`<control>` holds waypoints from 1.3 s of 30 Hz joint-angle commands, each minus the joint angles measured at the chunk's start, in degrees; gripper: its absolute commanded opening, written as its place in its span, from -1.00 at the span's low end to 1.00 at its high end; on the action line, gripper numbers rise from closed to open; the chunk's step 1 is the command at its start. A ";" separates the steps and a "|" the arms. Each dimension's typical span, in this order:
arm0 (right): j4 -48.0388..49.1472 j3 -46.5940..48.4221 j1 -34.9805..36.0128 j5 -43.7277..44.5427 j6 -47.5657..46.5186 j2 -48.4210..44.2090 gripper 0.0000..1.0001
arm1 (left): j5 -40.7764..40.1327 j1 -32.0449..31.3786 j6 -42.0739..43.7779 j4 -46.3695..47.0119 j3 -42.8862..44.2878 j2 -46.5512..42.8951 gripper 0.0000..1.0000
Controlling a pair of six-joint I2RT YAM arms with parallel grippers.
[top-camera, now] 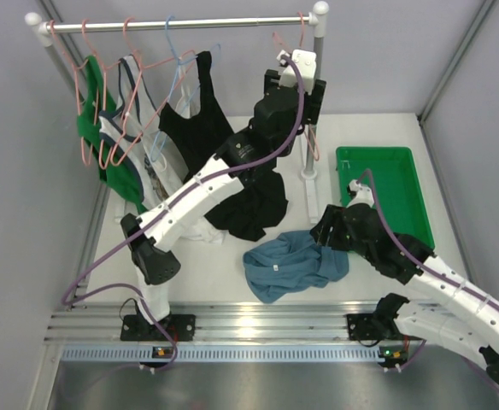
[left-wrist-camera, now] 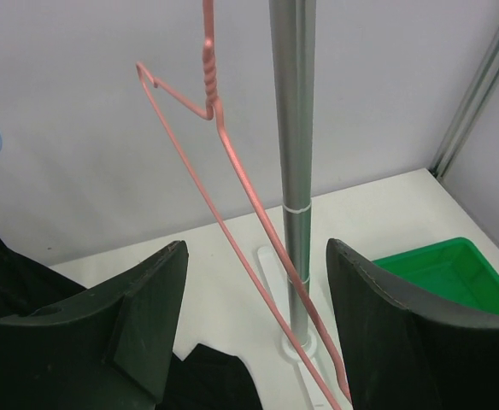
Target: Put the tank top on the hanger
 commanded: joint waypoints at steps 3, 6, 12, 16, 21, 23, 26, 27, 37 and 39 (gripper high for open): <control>2.24 -0.14 -0.54 -0.41 -0.42 -0.47 0.20 | -3.60 -0.25 2.63 1.13 3.13 0.78 0.41; 2.51 0.04 -0.54 -0.76 -0.42 -0.03 0.19 | -2.91 -0.24 2.72 -0.19 2.95 1.22 0.41; 2.86 -0.05 -0.54 -1.38 -0.25 0.58 0.18 | -1.41 -0.16 2.72 -2.30 3.39 1.75 0.41; 2.86 -0.49 -0.54 -1.55 0.02 0.23 0.18 | -1.58 -0.16 2.54 -3.26 3.39 1.75 0.39; 2.95 -1.10 -0.63 -1.55 0.19 -0.12 0.18 | -2.73 -0.16 1.84 -5.11 3.39 0.87 0.24; 2.95 -1.37 -0.63 -1.55 0.19 0.05 0.18 | -2.90 -0.16 1.75 -5.90 3.13 0.26 0.22; 3.39 -1.54 -0.72 -1.99 0.19 0.23 0.18 | -3.25 -0.16 2.01 -6.52 2.95 -0.01 0.18; 3.65 -1.63 -0.63 -2.17 0.19 0.41 0.18 | -3.43 -0.24 2.02 -7.04 2.87 -0.01 0.18; 4.62 -2.16 -0.63 -2.78 0.19 1.11 0.18 | -4.31 -0.07 1.93 -8.02 0.23 -1.76 0.07; 4.71 -2.25 -0.63 -2.87 0.19 1.11 0.18 | -4.40 0.02 2.02 -7.93 -0.03 -1.94 0.04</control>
